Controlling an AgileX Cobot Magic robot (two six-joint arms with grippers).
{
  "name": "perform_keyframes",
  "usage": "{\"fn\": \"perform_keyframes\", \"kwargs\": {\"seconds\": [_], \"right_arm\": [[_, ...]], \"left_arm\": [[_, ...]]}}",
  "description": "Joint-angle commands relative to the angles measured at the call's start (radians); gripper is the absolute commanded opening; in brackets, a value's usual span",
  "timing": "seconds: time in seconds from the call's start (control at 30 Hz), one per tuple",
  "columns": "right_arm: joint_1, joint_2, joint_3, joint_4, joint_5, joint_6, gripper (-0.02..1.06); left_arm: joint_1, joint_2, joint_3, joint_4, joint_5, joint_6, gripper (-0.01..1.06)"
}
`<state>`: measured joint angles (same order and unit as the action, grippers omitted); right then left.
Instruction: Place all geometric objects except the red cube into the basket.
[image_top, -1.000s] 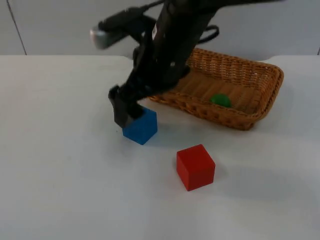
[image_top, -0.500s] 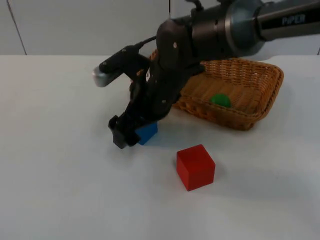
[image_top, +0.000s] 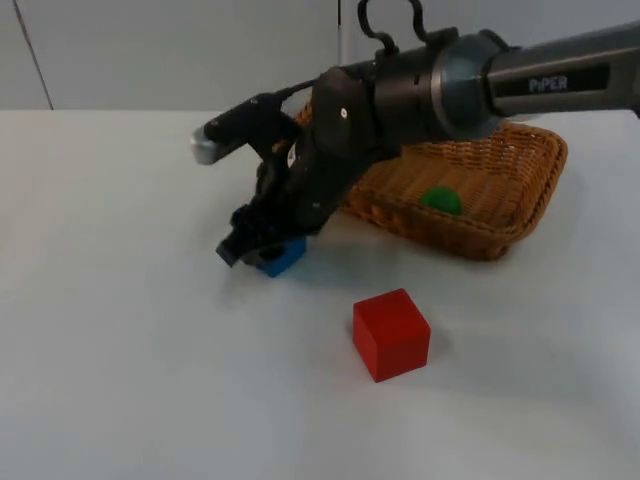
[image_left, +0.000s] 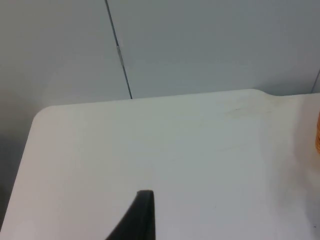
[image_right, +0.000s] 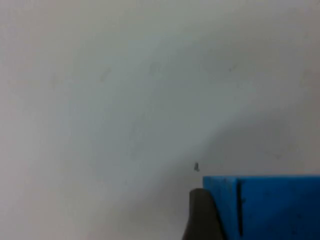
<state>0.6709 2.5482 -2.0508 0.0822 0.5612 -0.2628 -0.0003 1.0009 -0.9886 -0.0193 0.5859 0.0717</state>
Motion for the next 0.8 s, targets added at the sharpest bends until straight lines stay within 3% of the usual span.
{"fn": "perform_keyframes", "kwargs": {"seconds": [0.0,0.13,0.37,0.47,0.6,0.77], "right_arm": [[0.001,-0.012,-0.045,0.007,0.047,0.009,0.02],[0.013,-0.125,-0.101,0.032,0.158,0.011,0.02],[0.022,-0.317,-0.106,-0.004,0.167,0.03,0.02],[0.022,-0.404,-0.096,-0.042,0.127,0.038,0.02],[0.013,-0.506,-0.003,-0.096,-0.068,0.077,0.02],[-0.005,-0.556,0.177,-0.107,-0.099,0.1,0.02]], "left_arm": [[0.003,-0.005,0.004,0.006,-0.015,-0.006,1.04],[0.003,-0.005,0.004,0.006,-0.016,-0.006,1.04],[0.003,-0.005,0.004,0.006,-0.026,-0.006,1.04],[0.003,-0.005,0.004,0.006,-0.03,-0.006,1.04],[0.003,-0.005,0.004,0.006,-0.043,-0.006,1.04],[0.003,-0.005,0.004,0.01,-0.035,-0.006,1.04]]}}
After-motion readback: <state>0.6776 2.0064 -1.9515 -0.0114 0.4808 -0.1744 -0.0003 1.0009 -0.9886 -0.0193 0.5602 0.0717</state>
